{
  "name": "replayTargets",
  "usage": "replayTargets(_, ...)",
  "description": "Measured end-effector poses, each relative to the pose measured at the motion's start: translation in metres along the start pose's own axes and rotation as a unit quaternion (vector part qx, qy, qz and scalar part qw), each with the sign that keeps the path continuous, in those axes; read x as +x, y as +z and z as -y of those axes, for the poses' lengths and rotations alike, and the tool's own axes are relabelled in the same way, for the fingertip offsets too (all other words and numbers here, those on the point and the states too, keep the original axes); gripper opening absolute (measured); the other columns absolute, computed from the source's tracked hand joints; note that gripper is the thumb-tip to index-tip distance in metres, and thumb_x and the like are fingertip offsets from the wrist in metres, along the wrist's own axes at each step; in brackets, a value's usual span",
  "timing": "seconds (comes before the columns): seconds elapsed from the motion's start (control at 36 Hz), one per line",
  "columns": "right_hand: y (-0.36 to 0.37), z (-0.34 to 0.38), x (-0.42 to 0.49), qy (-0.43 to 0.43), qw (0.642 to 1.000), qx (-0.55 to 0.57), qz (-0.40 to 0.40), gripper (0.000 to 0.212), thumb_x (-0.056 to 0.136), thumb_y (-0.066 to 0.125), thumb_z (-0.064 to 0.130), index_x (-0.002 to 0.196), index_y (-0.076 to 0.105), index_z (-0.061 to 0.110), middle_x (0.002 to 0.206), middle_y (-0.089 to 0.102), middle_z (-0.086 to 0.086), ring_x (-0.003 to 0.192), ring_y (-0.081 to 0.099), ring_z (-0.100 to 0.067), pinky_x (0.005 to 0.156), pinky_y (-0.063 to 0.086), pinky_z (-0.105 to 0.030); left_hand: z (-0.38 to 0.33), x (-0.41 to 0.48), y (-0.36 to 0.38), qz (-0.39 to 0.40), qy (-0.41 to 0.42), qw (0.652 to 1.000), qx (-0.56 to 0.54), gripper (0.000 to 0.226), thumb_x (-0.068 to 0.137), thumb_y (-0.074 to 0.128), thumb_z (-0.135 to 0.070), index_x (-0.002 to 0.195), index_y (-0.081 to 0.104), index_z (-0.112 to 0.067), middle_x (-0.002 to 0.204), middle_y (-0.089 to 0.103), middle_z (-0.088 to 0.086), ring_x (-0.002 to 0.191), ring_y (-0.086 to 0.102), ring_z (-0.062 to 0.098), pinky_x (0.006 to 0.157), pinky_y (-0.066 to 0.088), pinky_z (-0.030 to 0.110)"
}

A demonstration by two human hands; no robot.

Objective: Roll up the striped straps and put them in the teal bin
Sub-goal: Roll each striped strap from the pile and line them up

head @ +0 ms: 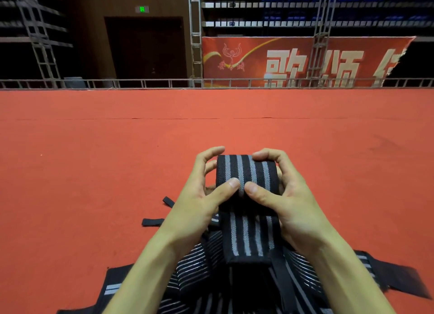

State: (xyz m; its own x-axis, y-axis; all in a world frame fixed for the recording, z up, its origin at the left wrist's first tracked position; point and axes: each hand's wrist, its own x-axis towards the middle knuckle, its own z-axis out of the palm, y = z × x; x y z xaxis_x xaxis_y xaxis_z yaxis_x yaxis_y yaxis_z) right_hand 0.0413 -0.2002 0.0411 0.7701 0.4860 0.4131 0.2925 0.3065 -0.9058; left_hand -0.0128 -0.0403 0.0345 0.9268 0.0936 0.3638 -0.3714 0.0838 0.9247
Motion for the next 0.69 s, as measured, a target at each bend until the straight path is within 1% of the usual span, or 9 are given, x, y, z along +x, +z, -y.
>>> replayTargets(0.06, -0.001, -0.001, 0.000, -0.005, 1.000, -0.007, -0.001, 0.040, 0.074, 0.075, 0.013, 0.103, 0.062, 0.036, 0.109, 0.066, -0.009, 0.089, 0.069, -0.021, 0.075, 0.057, -0.039, 0.001, 0.001, -0.003, 0.007, -0.031, 0.999, 0.012, 0.057, 0.081, 0.069, -0.030, 0.131, 0.050, -0.048, 0.129, 0.060, 0.001, 0.102, 0.070, 0.020, 0.079, 0.060, 0.047)
replayTargets(0.11, -0.001, -0.002, 0.000, -0.004, 1.000, -0.012, -0.005, 0.045, 0.072, 0.076, 0.011, 0.106, 0.061, 0.036, 0.110, 0.065, -0.008, 0.090, 0.068, -0.020, 0.076, 0.057, -0.038, 0.001, 0.001, -0.006, 0.006, -0.040, 0.999, 0.009, 0.059, 0.079, 0.071, -0.026, 0.131, 0.051, -0.045, 0.126, 0.062, 0.007, 0.104, 0.070, 0.024, 0.088, 0.057, 0.054)
replayTargets(0.19, -0.002, -0.004, 0.001, 0.024, 1.000, 0.000, -0.005, 0.056, 0.071, 0.080, 0.011, 0.113, 0.058, 0.041, 0.111, 0.066, -0.008, 0.092, 0.070, -0.022, 0.077, 0.058, -0.039, 0.000, 0.001, -0.007, -0.007, -0.013, 1.000, 0.009, 0.058, 0.078, 0.072, -0.013, 0.127, 0.055, -0.040, 0.120, 0.065, 0.004, 0.097, 0.072, 0.025, 0.081, 0.059, 0.044)
replayTargets(0.25, -0.002, -0.004, 0.002, 0.043, 0.999, -0.005, -0.006, 0.061, 0.073, 0.084, 0.018, 0.119, 0.055, 0.045, 0.111, 0.068, -0.009, 0.093, 0.072, -0.025, 0.078, 0.058, -0.041, 0.000, 0.000, -0.006, -0.004, 0.012, 1.000, 0.023, 0.059, 0.083, 0.072, -0.001, 0.125, 0.054, -0.038, 0.116, 0.066, 0.000, 0.091, 0.072, 0.027, 0.074, 0.059, 0.039)
replayTargets(0.31, -0.001, -0.004, 0.002, 0.056, 0.998, -0.001, -0.017, 0.059, 0.076, 0.084, 0.028, 0.123, 0.052, 0.046, 0.106, 0.071, -0.008, 0.090, 0.073, -0.024, 0.074, 0.058, -0.038, -0.001, -0.001, -0.004, -0.003, 0.038, 0.998, 0.058, 0.061, 0.086, 0.068, 0.010, 0.122, 0.053, -0.037, 0.118, 0.065, -0.003, 0.087, 0.072, 0.023, 0.072, 0.059, 0.037)
replayTargets(0.42, 0.000, 0.000, 0.000, 0.047, 0.998, 0.005, -0.039, 0.049, 0.073, 0.072, 0.032, 0.118, 0.054, 0.036, 0.094, 0.071, -0.004, 0.080, 0.071, -0.019, 0.065, 0.056, -0.030, 0.001, -0.001, -0.001, 0.004, 0.069, 0.992, 0.106, 0.063, 0.083, 0.067, 0.010, 0.117, 0.052, -0.042, 0.124, 0.060, -0.004, 0.087, 0.070, 0.018, 0.072, 0.058, 0.035)
replayTargets(0.53, -0.001, -0.001, 0.000, 0.028, 0.999, -0.001, -0.028, 0.049, 0.072, 0.075, 0.023, 0.115, 0.055, 0.033, 0.098, 0.067, -0.010, 0.074, 0.070, -0.018, 0.060, 0.056, -0.029, 0.000, -0.001, -0.003, 0.002, 0.005, 0.997, 0.074, 0.057, 0.081, 0.073, -0.021, 0.125, 0.048, -0.047, 0.123, 0.064, -0.004, 0.095, 0.071, 0.020, 0.077, 0.058, 0.035)
replayTargets(0.61, -0.003, -0.005, 0.002, -0.004, 0.999, -0.037, -0.004, 0.051, 0.073, 0.085, 0.013, 0.109, 0.056, 0.035, 0.104, 0.065, -0.012, 0.078, 0.068, -0.017, 0.065, 0.056, -0.031, -0.006, 0.000, 0.002, 0.003, -0.081, 0.997, 0.012, 0.047, 0.084, 0.068, -0.046, 0.126, 0.051, -0.036, 0.102, 0.072, -0.003, 0.080, 0.071, 0.010, 0.064, 0.055, 0.025)
replayTargets(0.69, -0.005, -0.008, 0.002, -0.015, 0.999, -0.043, 0.018, 0.048, 0.071, 0.078, 0.011, 0.107, 0.057, 0.034, 0.105, 0.064, -0.012, 0.079, 0.066, -0.018, 0.068, 0.055, -0.033, -0.006, 0.001, 0.004, 0.018, -0.094, 0.995, -0.021, 0.044, 0.078, 0.055, -0.045, 0.115, 0.056, -0.021, 0.086, 0.074, -0.003, 0.074, 0.070, 0.008, 0.059, 0.053, 0.021)
